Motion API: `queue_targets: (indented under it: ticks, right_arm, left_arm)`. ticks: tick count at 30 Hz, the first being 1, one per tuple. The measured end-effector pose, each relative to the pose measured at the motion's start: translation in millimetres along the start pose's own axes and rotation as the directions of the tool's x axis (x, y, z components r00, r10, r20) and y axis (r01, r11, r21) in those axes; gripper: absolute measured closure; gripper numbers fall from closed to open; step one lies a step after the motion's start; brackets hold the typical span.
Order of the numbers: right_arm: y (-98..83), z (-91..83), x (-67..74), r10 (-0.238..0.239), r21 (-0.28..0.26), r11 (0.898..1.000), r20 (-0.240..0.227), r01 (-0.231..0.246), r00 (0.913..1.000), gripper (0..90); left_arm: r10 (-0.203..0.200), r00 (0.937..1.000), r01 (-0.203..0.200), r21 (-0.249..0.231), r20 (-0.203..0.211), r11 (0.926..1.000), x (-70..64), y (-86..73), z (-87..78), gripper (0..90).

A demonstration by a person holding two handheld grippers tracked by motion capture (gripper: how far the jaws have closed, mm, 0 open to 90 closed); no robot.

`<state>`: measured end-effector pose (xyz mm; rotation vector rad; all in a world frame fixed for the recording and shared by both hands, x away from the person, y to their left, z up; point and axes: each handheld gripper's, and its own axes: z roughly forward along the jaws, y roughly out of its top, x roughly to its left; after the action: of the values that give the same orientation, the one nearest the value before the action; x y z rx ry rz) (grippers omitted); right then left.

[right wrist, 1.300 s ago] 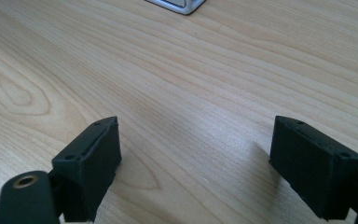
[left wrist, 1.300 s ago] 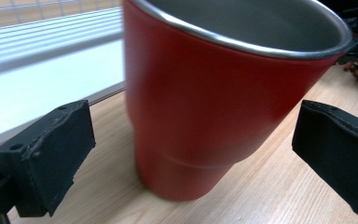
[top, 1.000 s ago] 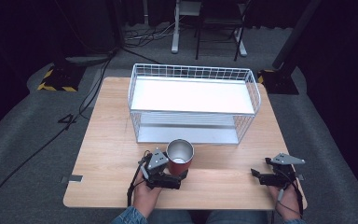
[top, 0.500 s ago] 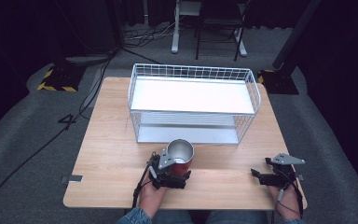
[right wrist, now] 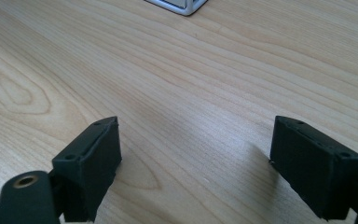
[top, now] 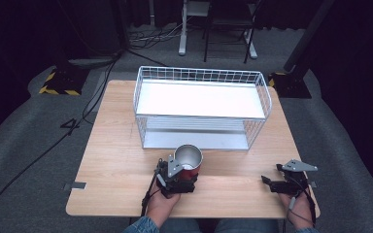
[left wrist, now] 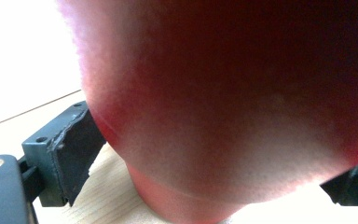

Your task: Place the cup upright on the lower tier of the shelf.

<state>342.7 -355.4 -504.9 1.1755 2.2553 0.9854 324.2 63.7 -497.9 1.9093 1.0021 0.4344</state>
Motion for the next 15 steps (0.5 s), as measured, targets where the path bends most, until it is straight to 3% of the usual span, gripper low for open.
queue_targets:
  ticks: [4, 9, 15]
  right_arm:
    - [0.0, -0.1, 0.1, -0.004, 0.0, 1.0, 0.0, 0.004, 1.0, 16.4]
    - [0.0, -0.1, 0.1, -0.002, 0.0, 1.0, 0.0, 0.002, 1.0, 16.5]
    - [0.0, -0.2, 0.3, -0.006, 0.0, 1.0, 0.001, 0.006, 1.0, 16.5]
  left_arm:
    - [0.007, 0.9997, -0.007, -0.002, 0.023, 1.0, -0.3, -0.7, -0.7, 14.8]
    - [-0.003, 0.9999, 0.003, 0.004, 0.017, 1.0, -1.1, -0.7, -1.5, 15.1]
    - [0.014, 0.9999, -0.014, 0.0, 0.0, 0.9999, -3.2, -1.3, -3.2, 16.0]
